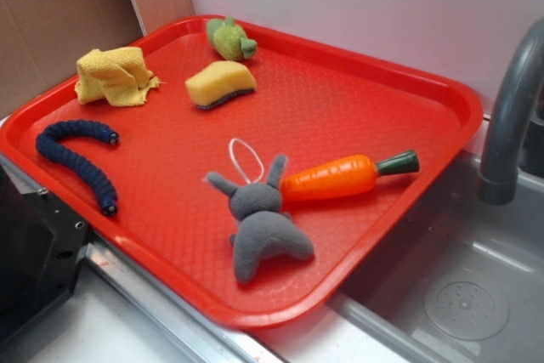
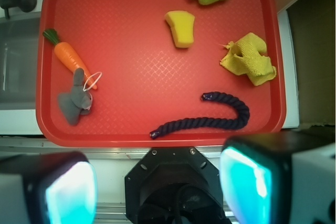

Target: Grab the carrot.

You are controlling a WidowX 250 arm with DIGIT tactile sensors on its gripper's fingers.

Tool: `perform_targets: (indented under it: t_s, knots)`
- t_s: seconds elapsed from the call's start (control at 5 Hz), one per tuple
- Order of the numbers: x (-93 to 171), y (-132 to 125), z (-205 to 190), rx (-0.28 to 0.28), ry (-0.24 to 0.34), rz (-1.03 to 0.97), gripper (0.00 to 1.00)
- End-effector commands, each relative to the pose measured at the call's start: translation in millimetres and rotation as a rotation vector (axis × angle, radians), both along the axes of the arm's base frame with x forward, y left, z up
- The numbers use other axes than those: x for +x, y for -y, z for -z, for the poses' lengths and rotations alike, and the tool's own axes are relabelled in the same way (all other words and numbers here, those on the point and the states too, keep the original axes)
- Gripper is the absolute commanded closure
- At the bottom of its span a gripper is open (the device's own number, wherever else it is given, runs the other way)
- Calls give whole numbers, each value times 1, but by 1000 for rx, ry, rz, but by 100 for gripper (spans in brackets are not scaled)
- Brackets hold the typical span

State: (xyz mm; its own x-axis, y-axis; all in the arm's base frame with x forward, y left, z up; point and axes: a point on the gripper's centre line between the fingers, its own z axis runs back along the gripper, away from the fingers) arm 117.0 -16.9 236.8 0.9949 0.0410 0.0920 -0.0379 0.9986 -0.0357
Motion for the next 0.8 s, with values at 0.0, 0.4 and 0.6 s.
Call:
perform_targets:
  t_s: [0.0,0.4,0.6]
  knots:
    - [0,0,0,0,0,0,0]
    - [72,51,58,-152,184,440,0]
    - [72,51,58,-152,184,440,0]
